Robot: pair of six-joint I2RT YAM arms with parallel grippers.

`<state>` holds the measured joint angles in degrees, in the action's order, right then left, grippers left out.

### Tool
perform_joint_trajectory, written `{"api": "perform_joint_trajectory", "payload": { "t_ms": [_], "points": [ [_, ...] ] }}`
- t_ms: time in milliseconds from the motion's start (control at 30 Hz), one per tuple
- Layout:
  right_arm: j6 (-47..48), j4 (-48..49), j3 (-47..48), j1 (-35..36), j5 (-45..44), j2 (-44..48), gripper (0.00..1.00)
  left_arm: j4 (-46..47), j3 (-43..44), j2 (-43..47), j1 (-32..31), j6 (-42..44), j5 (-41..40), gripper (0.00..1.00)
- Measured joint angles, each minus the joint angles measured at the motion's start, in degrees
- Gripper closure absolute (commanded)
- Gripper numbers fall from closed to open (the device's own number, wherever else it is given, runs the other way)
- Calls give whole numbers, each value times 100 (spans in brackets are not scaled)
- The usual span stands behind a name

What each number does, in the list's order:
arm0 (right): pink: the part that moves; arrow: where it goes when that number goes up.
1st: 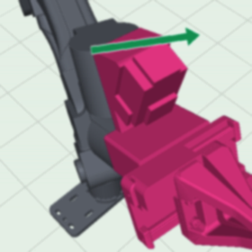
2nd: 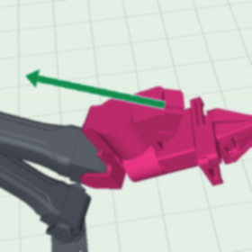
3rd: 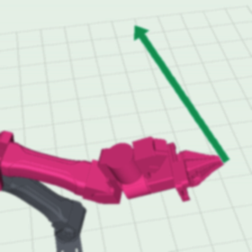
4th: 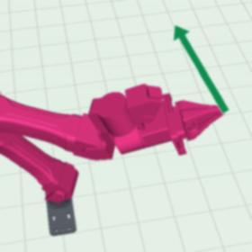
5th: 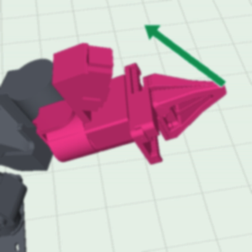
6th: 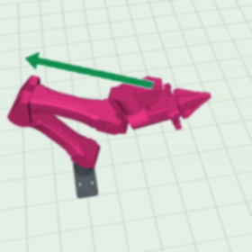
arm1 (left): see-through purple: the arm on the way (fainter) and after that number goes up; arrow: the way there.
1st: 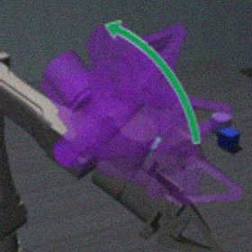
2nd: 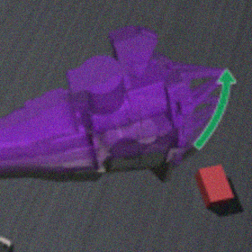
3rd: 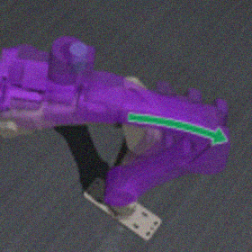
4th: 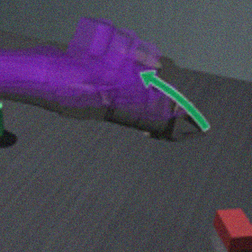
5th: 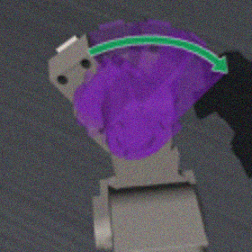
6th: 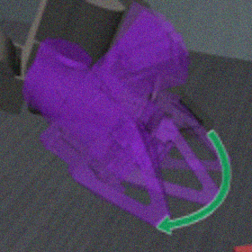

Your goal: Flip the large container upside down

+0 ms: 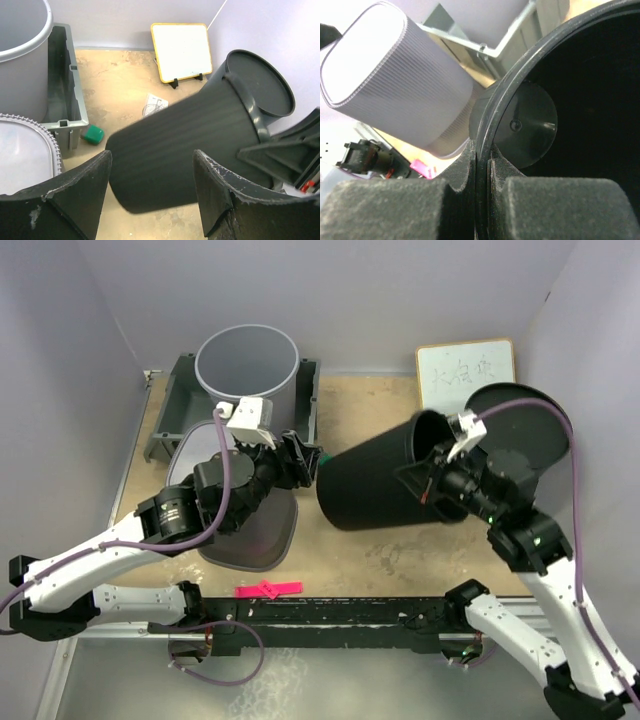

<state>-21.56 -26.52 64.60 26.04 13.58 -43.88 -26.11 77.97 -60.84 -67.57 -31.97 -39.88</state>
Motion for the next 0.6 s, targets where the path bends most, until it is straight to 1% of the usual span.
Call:
{"api": "perform_joint_trajectory", "payload": {
  "t_ms": [100,267,400,467,567,600],
  "points": [
    [-739,181,-955,0,-81,730,100,138,-144,-13,0,9,-17,37],
    [-1939,754,-2162,-7,-435,1899,100,227,-61,-339,2,4,79,38],
    [-2970,1353,-3204,-9,-833,2841,100,76,352,-1075,0,-13,310,38],
    [-3357,1504,-3554,-7,-970,3128,100,-120,614,-1515,0,-48,404,38],
    [-3864,1532,-3971,-7,-1246,3512,100,-455,824,-2057,0,-186,457,36],
    [-3950,1473,-4019,-7,-1303,3589,97,-560,824,-2138,0,-212,457,35]
  ]
}}
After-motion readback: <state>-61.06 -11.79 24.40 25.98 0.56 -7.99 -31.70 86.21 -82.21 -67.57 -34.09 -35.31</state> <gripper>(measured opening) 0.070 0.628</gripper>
